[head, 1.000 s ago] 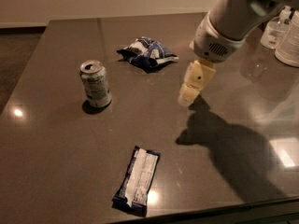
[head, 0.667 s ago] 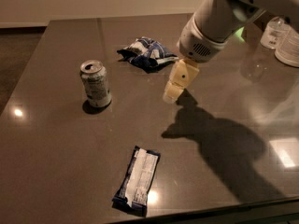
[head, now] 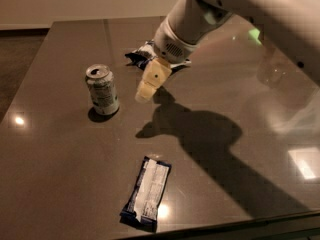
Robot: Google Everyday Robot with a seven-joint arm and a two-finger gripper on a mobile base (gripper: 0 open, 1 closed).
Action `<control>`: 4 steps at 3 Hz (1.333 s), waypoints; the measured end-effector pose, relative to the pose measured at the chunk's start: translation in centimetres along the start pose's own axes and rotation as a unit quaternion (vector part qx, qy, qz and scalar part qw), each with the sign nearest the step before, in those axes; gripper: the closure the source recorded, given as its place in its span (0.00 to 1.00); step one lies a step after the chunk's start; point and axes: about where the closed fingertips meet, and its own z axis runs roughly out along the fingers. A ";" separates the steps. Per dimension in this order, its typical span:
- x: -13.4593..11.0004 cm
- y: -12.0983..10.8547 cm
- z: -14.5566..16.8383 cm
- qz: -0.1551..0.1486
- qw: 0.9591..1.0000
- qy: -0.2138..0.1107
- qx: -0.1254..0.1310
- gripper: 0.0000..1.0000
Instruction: Knock 7up can over
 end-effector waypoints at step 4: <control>-8.4 3.8 4.6 -0.059 0.993 -0.069 -0.076 0.00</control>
Offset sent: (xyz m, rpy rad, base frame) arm -0.0157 0.0893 0.0070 0.1490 0.0558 0.1559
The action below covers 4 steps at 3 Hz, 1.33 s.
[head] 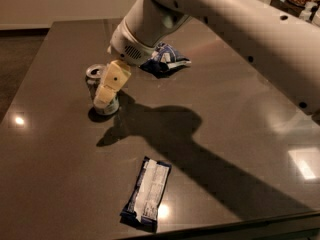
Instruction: Knock 7up can over
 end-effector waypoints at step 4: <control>-1.9 0.4 0.5 -0.026 0.999 -0.009 -0.031 0.72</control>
Offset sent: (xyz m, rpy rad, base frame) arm -0.0038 0.0304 -0.0009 -0.0036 -0.0059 0.0833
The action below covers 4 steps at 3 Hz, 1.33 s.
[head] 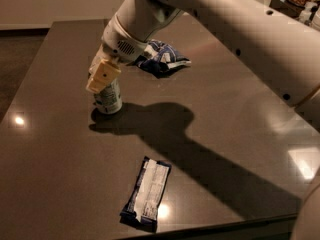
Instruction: Knock 7up can over
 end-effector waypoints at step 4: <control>6.0 -1.3 -7.9 -0.002 0.964 0.263 0.035 1.00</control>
Offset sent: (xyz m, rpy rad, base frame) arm 0.0182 -0.0931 0.0539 -0.4088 -0.0918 -0.0598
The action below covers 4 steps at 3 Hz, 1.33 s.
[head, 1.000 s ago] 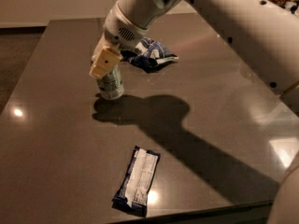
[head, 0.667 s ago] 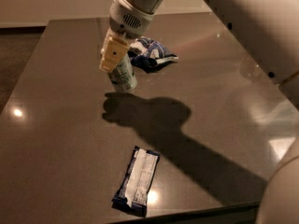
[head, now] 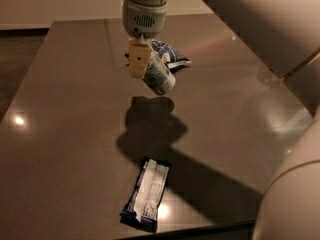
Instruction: Knock 7up can over
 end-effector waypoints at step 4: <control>3.8 2.5 5.0 -0.001 0.995 0.087 -0.047 0.13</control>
Offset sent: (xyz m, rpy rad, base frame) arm -0.0274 -0.0486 -0.0546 -0.2471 0.1325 -0.0269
